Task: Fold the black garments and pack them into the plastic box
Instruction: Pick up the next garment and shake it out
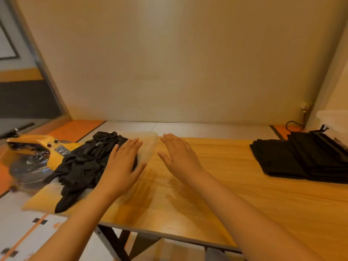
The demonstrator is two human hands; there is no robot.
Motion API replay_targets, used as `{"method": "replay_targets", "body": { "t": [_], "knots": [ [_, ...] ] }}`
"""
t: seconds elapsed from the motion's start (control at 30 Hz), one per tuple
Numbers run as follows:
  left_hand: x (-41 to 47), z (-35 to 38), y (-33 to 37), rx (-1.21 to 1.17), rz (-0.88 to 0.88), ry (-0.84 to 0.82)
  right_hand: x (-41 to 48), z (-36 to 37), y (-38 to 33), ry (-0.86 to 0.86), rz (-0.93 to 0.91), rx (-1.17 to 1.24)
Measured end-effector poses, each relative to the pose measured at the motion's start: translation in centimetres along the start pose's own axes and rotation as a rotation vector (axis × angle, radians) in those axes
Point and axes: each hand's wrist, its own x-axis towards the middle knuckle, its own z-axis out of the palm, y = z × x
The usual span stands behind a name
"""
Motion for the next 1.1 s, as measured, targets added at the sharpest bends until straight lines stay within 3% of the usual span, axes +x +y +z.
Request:
{"method": "replay_targets", "body": {
  "t": [0.17,0.33,0.43,0.57,0.77,0.87,0.93,1.0,1.1],
  "knots": [
    [-2.9,0.2,-6.1,-0.073,-0.245,0.039,3.1,5.4,-5.1,-0.096,-0.005,0.143],
    [-5.7,2.8,-8.4,-0.106,-0.227,-0.018,3.1,10.0,-6.3,-0.266,-0.052,0.041],
    [-5.7,2.7,-8.6,-0.119,-0.217,0.045,3.2,10.1,-6.5,-0.145,-0.061,0.036],
    [-5.0,2.2,-8.4,-0.104,-0.201,0.062,3.5,9.3,-6.8,-0.114,-0.044,-0.013],
    [-2.3,-1.2,-4.9,-0.360,-0.212,0.228,3.6,5.9,-6.7,0.080,0.125,0.536],
    [-1.6,-2.1,-2.5,-0.523,-0.194,0.229,3.4,3.4,-5.8,0.195,0.130,0.601],
    [-1.4,-1.9,-2.7,-0.376,-0.216,0.287,3.0,2.5,-4.1,0.226,0.149,0.545],
    [-0.9,-1.1,-5.0,-0.131,-0.310,0.314,2.1,2.1,-2.6,0.143,0.173,0.418],
    [0.2,0.3,-8.9,-0.020,-0.469,0.046,0.8,2.9,-1.9,-0.089,0.217,0.284]
  ]
}}
